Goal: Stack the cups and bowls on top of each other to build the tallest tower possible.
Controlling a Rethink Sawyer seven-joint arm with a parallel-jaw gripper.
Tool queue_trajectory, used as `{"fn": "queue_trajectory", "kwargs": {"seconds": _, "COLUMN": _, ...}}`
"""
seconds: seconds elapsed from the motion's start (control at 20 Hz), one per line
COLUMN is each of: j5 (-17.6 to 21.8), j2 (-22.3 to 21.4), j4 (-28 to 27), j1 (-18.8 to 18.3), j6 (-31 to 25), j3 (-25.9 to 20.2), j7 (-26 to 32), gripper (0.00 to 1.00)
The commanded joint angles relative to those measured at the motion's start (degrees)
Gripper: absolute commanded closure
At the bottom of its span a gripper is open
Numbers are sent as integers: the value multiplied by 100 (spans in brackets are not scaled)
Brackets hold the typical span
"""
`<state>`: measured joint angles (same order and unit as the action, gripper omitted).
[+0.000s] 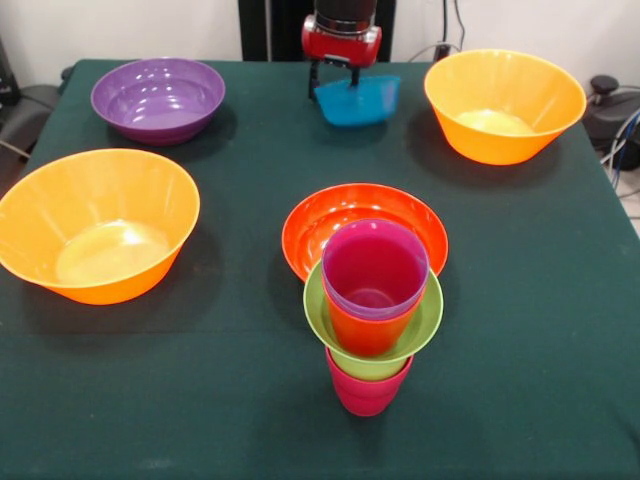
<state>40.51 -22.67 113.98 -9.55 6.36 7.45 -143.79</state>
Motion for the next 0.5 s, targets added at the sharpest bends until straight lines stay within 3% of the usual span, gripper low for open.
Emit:
{"fn": "queue_trajectory", "kwargs": {"seconds": 0.05, "j5": -278, "j2": 534, "j4": -787, "j1": 125, "j6": 243, "j3": -309, "j7": -337, "gripper": 0}}
{"fn": "queue_trajectory", "kwargs": {"seconds": 0.1, "j5": -288, "j2": 531, "j4": -783, "j1": 154, "j6": 273, "j3": -274, "j7": -333, "gripper": 100}}
{"fn": "queue_trajectory", "kwargs": {"seconds": 0.5, "j5": -321, "j2": 442, "j4": -690, "j1": 71, "j6": 235, "j3": -309, "j7": -363, "gripper": 100}}
